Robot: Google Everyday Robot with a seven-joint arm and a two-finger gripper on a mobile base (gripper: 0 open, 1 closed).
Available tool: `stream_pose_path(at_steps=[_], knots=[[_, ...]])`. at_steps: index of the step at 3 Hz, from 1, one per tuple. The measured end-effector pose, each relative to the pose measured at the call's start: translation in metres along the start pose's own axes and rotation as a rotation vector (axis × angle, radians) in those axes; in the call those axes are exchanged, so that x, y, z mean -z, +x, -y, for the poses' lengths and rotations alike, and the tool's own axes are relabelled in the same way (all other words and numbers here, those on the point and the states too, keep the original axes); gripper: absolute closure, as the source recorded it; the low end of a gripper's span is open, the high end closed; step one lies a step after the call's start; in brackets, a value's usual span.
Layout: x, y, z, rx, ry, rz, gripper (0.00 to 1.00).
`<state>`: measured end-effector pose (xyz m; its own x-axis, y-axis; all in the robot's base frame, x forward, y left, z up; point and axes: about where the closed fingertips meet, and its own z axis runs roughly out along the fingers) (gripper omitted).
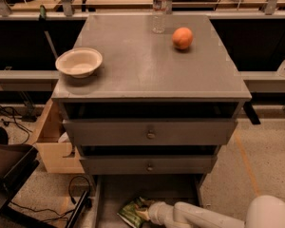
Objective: Pick green jalapeno chip bag from bottom drawer and place on counter
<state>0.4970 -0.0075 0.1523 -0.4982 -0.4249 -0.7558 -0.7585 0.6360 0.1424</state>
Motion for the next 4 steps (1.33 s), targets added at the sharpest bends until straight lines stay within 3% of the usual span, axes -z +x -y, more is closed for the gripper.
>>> stream_pose_path(at_steps=[1,2,3,4], knots=[[0.029,-0.007,-0.002,0.003,0.007,0.027,1.00],[0.111,-0.027,-0.006,0.019,0.027,0.111,1.00],[0.149,-0.017,0.002,-0.006,0.073,0.127,1.00],[0.149,-0.017,0.002,-0.006,0.072,0.128,1.00]])
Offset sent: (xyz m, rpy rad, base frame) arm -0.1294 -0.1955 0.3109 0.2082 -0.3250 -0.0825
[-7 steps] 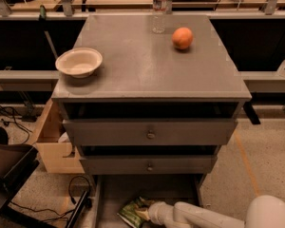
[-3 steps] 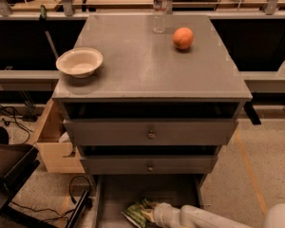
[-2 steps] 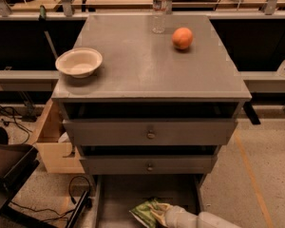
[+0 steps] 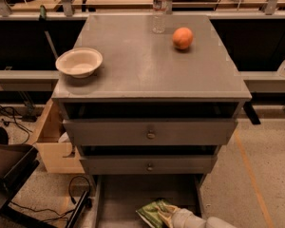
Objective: Pick green jalapeno chip bag from bottom drawer and place on counter
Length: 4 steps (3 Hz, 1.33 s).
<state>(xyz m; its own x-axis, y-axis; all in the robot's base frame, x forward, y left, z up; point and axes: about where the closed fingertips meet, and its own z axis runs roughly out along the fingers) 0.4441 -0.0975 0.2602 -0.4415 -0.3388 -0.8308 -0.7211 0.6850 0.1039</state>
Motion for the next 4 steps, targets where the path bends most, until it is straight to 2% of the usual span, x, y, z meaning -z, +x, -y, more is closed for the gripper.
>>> stream_pose_path(at_steps=[1,2,3,4], knots=[[0.024,-0.029,0.005,-0.005,-0.004,0.014,1.00],[0.105,-0.119,0.001,-0.077,0.039,0.075,1.00],[0.153,-0.180,0.011,-0.068,0.116,0.078,1.00],[0.195,-0.230,0.023,-0.022,0.217,0.045,1.00]])
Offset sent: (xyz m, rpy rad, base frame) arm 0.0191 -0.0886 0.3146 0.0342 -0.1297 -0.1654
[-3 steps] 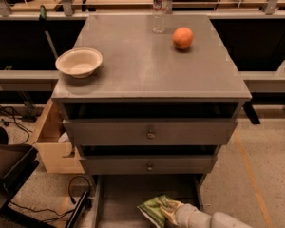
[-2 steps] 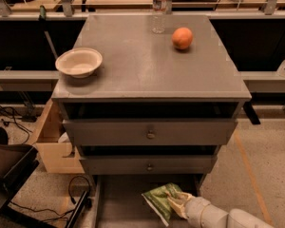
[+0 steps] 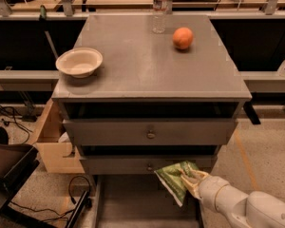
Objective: Pick green jalapeno chip bag from bottom drawer and place on counter
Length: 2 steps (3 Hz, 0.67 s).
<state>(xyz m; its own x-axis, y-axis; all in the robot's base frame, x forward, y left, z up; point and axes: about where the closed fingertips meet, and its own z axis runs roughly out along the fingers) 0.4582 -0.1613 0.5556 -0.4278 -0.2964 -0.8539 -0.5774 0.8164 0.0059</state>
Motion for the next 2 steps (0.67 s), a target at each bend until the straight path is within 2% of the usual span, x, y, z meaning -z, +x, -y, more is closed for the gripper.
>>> stream_pose_path(at_steps=[1,2], knots=[[0.032,-0.036,0.020,0.046,0.106,-0.057,1.00],[0.059,-0.066,0.030,0.104,0.198,-0.119,1.00]])
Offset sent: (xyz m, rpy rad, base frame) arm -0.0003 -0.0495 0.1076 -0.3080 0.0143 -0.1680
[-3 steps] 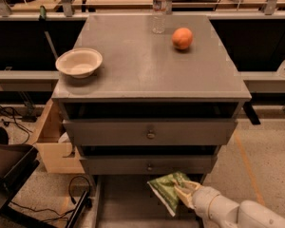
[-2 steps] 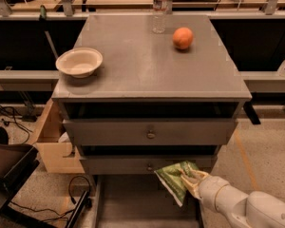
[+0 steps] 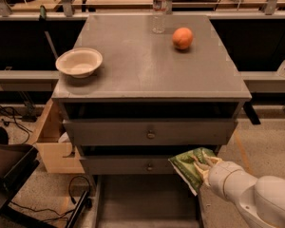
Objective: Pick green jalapeno chip bag from bottom drawer and place on counter
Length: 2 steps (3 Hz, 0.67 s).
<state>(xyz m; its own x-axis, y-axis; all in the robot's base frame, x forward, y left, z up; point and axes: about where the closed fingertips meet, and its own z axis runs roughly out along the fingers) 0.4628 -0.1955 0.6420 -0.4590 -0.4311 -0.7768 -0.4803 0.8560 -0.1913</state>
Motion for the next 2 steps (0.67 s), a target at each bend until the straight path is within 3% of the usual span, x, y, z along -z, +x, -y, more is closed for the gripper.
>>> stream_pose_path(at_steps=[1,2], knots=[[0.001,-0.002,0.000,0.003,0.001,0.001,1.00],[0.023,-0.026,0.005,0.017,0.055,0.017,1.00]])
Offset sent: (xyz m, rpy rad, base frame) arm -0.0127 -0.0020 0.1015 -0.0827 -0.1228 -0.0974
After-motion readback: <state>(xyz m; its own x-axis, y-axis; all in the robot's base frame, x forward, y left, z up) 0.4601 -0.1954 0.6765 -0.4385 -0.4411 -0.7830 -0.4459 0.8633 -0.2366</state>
